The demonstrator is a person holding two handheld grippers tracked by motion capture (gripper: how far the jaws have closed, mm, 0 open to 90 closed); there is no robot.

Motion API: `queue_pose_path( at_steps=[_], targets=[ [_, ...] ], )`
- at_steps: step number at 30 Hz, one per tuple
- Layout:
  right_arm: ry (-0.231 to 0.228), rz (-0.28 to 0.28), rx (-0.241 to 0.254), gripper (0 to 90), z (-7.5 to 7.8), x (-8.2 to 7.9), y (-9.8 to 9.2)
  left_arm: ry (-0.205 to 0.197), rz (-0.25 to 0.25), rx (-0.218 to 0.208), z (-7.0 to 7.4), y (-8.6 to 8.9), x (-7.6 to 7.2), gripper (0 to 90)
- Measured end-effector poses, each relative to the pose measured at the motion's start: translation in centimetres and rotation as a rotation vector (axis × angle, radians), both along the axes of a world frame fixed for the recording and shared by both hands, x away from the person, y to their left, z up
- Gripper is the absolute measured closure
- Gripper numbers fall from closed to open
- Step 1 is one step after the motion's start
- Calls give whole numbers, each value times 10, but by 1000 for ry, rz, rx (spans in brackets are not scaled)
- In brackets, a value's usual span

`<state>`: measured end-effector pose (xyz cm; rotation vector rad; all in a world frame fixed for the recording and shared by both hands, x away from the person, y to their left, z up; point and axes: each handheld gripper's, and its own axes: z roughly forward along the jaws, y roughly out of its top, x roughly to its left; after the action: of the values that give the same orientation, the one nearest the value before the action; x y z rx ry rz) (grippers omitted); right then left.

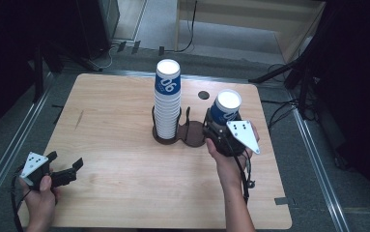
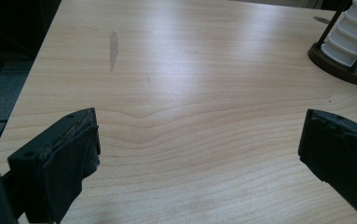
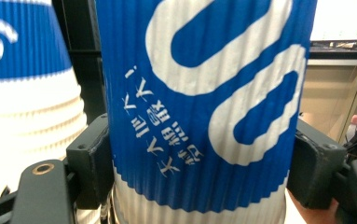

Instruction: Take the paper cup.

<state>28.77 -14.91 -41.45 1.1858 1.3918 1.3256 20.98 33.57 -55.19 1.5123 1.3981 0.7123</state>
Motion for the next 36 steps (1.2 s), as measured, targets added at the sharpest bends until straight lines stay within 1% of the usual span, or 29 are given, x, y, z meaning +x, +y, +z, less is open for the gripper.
queue_pose_path(
  at_steps=[1,2,3,4,5,6,7,11,12,13,14,17,18,21,25,26,28,30,32,34,36],
  targets=[
    [0,0,0,225,0,0,0,2,1,0,0,0,0,0],
    [9,2,-11,225,-9,-5,0,3,1,-1,0,0,0,0],
    [9,2,-11,225,-9,-5,0,4,3,-2,0,0,0,0],
    [18,4,-16,224,-18,-9,-1,6,2,0,0,0,0,0],
    [18,4,-16,224,-18,-9,-1,6,2,0,0,0,0,0],
    [20,7,-19,224,-26,-13,-2,8,-3,0,0,0,0,0],
    [20,7,-19,224,-26,-13,-2,8,-3,0,0,0,0,0],
    [45,17,-4,224,-39,-18,-4,8,1,4,0,-1,0,0],
    [49,20,-21,224,-46,-22,-4,8,3,5,0,-1,0,0],
    [49,20,-21,224,-46,-22,-4,8,4,4,0,-1,0,0],
    [54,32,-27,224,-52,-25,-3,13,9,3,0,0,0,0],
    [64,39,-22,224,-58,-27,-3,20,9,0,0,0,0,0],
    [73,45,-18,224,-62,-29,-3,24,7,10,0,-1,0,0],
    [82,47,-24,224,-65,-29,-3,28,2,15,0,-2,0,0],
    [87,59,-24,224,-67,-31,-4,22,8,7,0,-1,-1,0],
    [89,65,-42,224,-70,-31,-1,24,12,11,1,-2,-1,0],
    [98,76,-45,224,-73,-31,2,24,2,25,3,-3,-1,0],
    [102,84,-47,224,-75,-31,6,26,9,29,5,-3,-1,0],
    [108,92,-50,223,-77,-32,9,18,4,-5,9,-5,0,0],
    [115,100,-51,223,-79,-33,13,14,-2,10,15,-10,1,0],
    [123,112,-55,224,-81,-34,16,3,-23,25,20,-16,3,0]
  ],
)
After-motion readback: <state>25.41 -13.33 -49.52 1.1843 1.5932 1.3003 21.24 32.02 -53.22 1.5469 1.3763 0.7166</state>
